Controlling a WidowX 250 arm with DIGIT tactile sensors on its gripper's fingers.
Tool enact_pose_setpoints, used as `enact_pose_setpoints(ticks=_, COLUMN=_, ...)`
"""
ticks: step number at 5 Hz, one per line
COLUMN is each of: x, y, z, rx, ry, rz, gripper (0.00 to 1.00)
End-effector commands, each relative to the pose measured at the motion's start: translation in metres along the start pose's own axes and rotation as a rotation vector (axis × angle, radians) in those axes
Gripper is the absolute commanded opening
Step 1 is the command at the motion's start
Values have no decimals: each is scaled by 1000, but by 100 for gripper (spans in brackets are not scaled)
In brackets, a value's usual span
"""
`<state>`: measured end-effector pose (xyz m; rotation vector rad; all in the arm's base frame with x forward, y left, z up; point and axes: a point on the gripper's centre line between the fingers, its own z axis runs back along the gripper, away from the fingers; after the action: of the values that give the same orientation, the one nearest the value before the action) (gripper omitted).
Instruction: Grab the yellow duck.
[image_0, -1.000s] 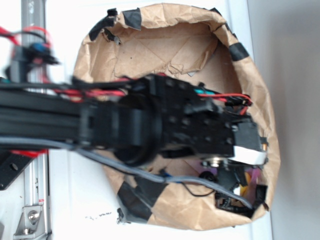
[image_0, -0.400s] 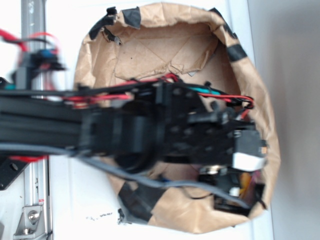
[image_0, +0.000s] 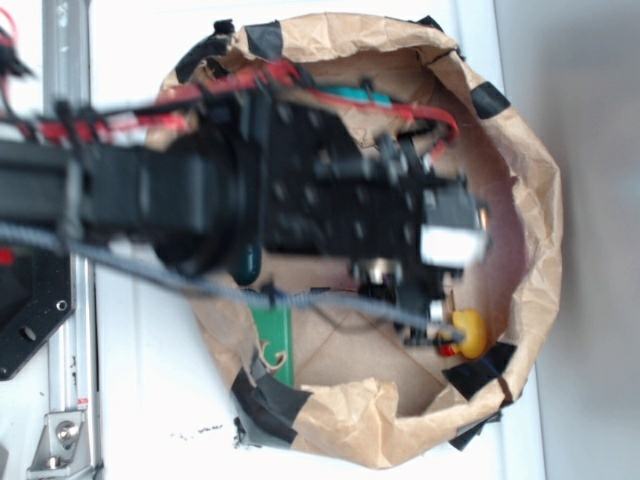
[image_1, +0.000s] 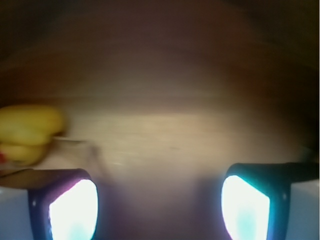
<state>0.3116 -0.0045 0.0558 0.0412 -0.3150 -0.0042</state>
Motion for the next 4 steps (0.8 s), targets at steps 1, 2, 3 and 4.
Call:
enact_pose_setpoints(ticks=1, x=22, y=-33, z=43, rx=-255, ry=-208, rz=-55, gripper=100)
enact_pose_setpoints(ticks=2, x=29, y=-49, z=50, rx=-299, ry=-242, rz=-80, gripper=100)
enact_pose_setpoints(ticks=3, x=37, y=-59, z=36, rx=-293, ry=-209, rz=-108, gripper=100)
enact_pose_setpoints(ticks=4, x=38, y=-73, z=17, rx=-289, ry=-177, rz=-159, gripper=100)
